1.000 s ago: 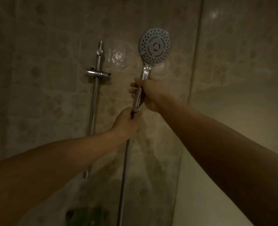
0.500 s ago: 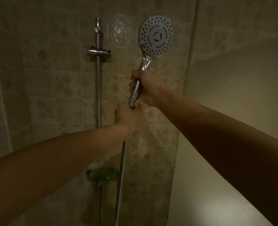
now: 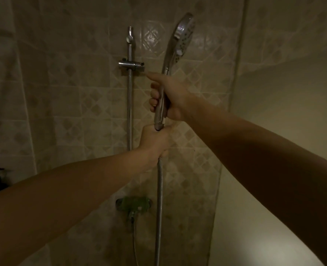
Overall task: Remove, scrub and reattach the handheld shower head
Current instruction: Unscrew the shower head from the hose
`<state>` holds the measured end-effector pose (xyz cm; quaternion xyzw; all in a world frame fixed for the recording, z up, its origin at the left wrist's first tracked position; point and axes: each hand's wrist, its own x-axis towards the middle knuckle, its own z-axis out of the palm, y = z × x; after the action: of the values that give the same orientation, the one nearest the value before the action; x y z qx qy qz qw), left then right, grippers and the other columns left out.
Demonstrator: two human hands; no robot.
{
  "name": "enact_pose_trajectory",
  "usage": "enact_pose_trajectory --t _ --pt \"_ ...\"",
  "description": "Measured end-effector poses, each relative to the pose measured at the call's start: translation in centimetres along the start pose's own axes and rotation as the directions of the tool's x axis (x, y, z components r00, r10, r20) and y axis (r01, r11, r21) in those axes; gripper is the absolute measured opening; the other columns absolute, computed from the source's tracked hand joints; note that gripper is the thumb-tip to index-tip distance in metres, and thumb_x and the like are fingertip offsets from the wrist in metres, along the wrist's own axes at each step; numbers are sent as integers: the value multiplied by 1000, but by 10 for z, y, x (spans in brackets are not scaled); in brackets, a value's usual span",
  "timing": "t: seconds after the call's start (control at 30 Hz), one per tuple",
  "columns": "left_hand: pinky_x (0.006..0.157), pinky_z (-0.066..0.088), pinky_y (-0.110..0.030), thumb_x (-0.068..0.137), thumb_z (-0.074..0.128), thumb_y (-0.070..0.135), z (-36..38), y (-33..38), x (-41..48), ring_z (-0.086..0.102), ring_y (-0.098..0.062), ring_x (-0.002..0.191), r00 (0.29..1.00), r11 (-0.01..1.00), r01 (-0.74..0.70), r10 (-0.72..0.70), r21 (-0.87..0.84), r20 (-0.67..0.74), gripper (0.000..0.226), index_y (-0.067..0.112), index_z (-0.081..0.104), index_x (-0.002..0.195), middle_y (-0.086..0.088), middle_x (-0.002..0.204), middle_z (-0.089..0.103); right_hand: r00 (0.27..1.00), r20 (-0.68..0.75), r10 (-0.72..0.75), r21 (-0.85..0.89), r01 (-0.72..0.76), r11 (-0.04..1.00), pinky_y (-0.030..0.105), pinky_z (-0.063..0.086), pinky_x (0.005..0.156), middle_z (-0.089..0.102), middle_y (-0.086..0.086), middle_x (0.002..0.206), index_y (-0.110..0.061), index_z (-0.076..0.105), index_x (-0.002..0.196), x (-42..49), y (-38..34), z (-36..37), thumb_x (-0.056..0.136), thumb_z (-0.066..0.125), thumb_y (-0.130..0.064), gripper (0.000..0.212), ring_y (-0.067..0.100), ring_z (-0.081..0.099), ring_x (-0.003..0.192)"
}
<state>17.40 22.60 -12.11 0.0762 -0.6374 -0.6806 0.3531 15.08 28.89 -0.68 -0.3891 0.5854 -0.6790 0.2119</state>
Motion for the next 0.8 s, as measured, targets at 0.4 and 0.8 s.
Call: enact_pose_trajectory --t 0.4,0.8 --pt "33 20 -17 93 53 19 -20 1 9 26 -6 31 998 997 54 -57 -58 -37 33 20 40 63 5 48 33 976 -185 -117 -136 92 986 20 51 50 59 5 75 -13 56 79 11 23 26 97 59 -7 19 12 56 61" --pt "56 60 -37 82 78 18 -54 9 26 63 -16 50 963 973 -212 223 86 -151 25 13 54 81 -8 75 68 886 -372 -277 -247 193 950 40 64 69 67 6 81 -20 52 82 42 20 14 83 80 -17 28 20 70 70"
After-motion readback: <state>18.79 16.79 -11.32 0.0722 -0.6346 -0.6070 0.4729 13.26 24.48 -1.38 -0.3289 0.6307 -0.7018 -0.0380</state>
